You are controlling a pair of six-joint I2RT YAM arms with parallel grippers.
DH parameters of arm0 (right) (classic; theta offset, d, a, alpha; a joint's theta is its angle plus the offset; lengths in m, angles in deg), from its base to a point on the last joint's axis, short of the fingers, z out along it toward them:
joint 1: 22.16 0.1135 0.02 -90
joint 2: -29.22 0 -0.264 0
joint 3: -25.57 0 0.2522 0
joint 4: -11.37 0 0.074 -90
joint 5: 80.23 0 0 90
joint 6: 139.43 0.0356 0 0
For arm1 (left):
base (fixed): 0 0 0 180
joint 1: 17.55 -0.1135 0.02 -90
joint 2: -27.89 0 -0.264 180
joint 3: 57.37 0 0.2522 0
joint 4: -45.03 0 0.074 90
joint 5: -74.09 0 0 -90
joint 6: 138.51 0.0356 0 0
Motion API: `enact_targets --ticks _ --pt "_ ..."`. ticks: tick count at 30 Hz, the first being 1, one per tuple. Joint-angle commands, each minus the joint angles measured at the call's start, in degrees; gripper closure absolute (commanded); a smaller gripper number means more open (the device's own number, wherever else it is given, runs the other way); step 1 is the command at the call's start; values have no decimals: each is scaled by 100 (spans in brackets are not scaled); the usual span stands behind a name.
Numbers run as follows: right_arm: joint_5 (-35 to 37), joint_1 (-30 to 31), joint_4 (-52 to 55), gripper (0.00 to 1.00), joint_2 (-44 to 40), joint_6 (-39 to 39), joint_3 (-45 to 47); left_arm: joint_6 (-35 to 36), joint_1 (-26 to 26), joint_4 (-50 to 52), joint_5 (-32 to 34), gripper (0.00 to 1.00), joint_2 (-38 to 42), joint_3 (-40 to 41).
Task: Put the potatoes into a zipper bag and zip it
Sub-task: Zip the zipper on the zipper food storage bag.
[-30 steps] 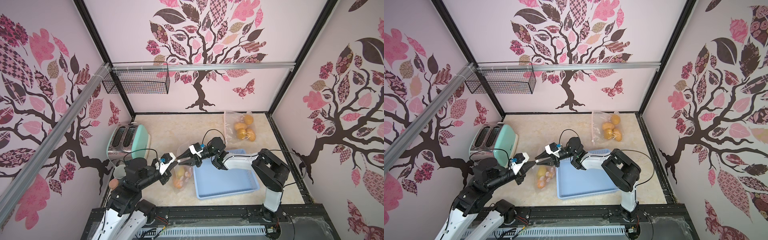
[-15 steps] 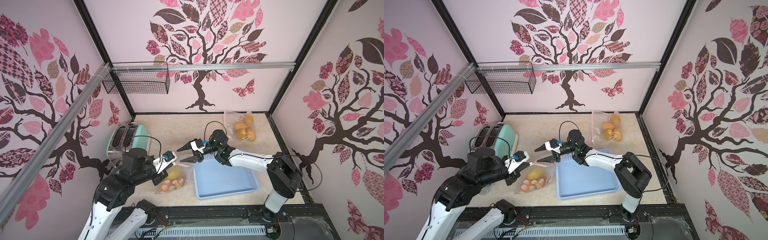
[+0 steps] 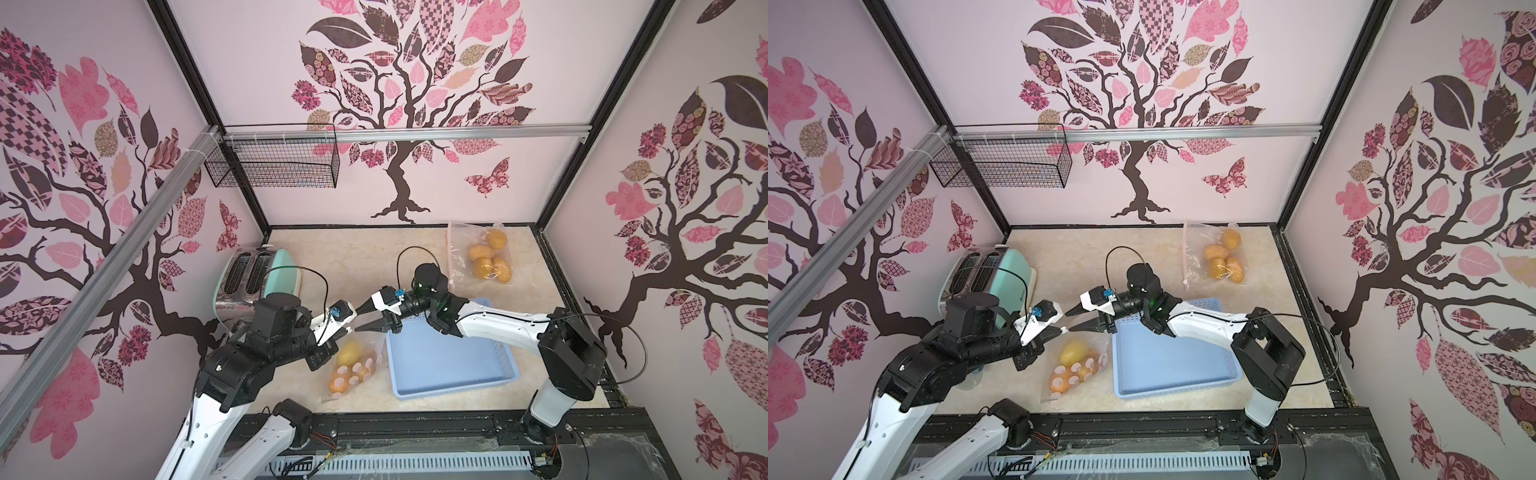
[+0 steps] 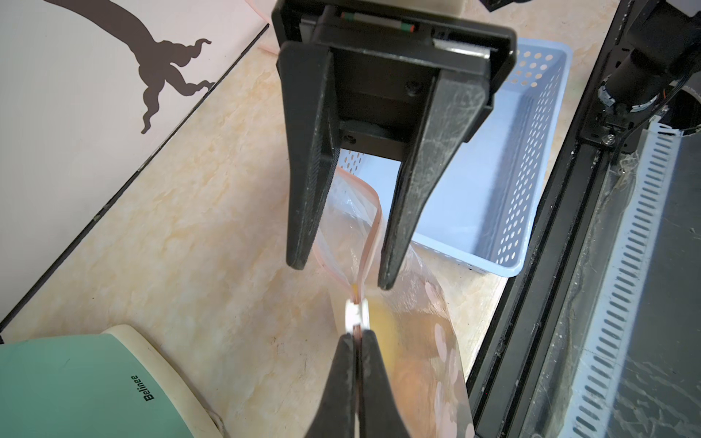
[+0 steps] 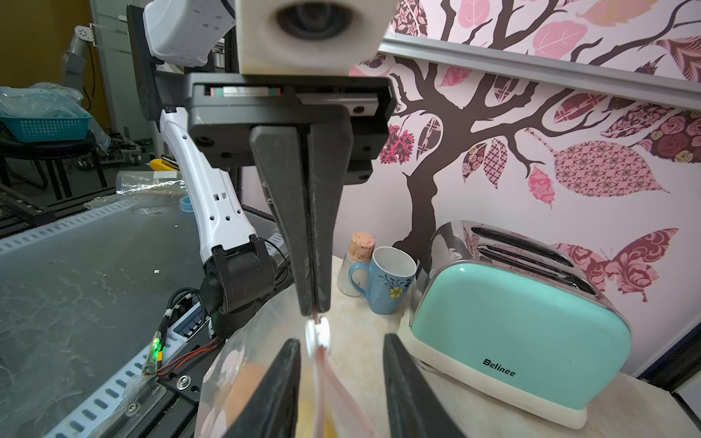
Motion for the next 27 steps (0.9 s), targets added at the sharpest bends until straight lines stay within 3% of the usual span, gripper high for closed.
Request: enact_targets --ticks 1,27 --pt "-36 93 195 64 2 -8 -212 -80 21 -151 -36 100 36 -26" --pt "-48 362 1058 73 243 -502 -601 -76 13 -223 86 100 -3 48"
